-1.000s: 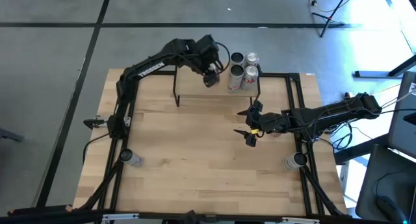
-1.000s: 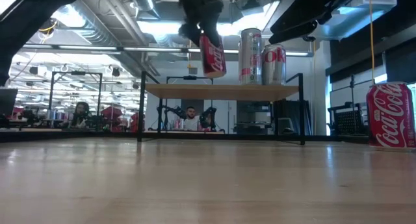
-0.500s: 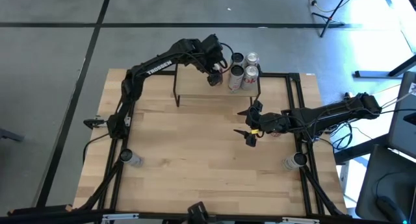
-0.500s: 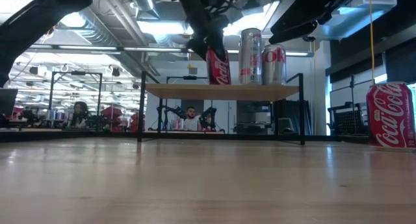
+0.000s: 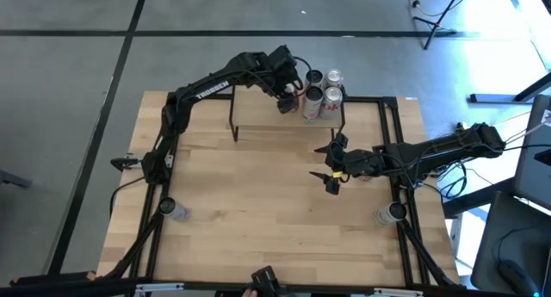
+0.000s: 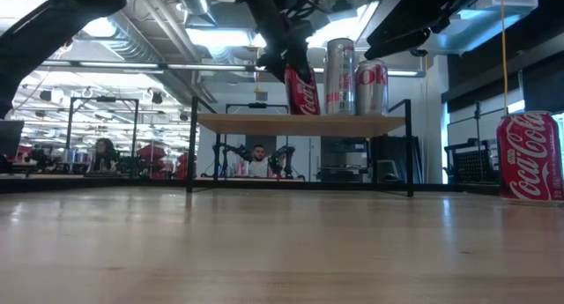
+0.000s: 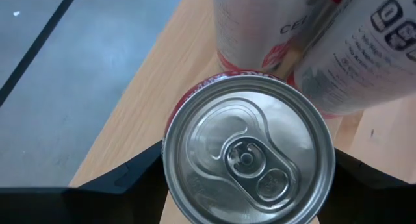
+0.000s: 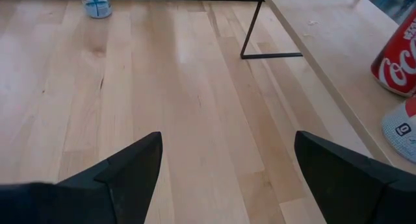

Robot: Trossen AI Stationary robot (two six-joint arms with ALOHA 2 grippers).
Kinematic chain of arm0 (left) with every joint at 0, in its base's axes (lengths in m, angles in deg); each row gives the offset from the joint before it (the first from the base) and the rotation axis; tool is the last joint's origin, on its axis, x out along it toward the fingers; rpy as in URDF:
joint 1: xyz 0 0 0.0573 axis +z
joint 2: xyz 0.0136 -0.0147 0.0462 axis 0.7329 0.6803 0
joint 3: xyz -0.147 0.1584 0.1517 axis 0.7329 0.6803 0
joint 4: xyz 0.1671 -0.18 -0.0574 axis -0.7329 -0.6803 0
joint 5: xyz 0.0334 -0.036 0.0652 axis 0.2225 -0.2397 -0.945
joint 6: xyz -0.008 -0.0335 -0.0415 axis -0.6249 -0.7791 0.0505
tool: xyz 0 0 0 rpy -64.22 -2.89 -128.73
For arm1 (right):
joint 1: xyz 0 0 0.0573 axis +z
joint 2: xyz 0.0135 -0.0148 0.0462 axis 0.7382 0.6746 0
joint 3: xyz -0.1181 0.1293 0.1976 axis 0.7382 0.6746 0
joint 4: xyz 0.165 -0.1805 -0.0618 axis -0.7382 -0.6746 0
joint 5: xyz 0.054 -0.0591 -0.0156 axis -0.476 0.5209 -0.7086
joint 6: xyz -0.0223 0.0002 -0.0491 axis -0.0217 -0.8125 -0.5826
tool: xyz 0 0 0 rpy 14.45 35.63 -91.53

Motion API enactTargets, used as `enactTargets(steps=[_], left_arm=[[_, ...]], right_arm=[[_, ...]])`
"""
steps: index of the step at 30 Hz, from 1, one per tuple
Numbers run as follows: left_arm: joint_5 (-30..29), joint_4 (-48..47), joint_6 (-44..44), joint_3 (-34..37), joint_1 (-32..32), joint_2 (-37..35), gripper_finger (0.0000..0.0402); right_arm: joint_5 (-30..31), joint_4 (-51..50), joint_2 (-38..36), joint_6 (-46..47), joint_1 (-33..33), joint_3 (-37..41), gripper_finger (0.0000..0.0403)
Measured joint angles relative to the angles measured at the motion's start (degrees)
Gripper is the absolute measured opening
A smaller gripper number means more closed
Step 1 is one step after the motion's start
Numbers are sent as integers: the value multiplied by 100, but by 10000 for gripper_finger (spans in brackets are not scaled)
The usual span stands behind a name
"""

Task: Place canned beverage on shelf
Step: Put the left black-red soda can on the shelf

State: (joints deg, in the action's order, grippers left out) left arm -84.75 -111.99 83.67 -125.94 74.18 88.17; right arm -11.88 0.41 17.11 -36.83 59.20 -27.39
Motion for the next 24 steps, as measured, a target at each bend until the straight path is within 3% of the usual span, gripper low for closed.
enactTargets(steps=[13, 24], left_arm=[[-30, 3, 5, 2, -22, 1, 315], [-378, -15, 9, 2, -44, -13, 318]], right_arm=[[-2, 0, 0, 0, 0, 0, 337], [-2, 0, 0, 0, 0, 0, 337]])
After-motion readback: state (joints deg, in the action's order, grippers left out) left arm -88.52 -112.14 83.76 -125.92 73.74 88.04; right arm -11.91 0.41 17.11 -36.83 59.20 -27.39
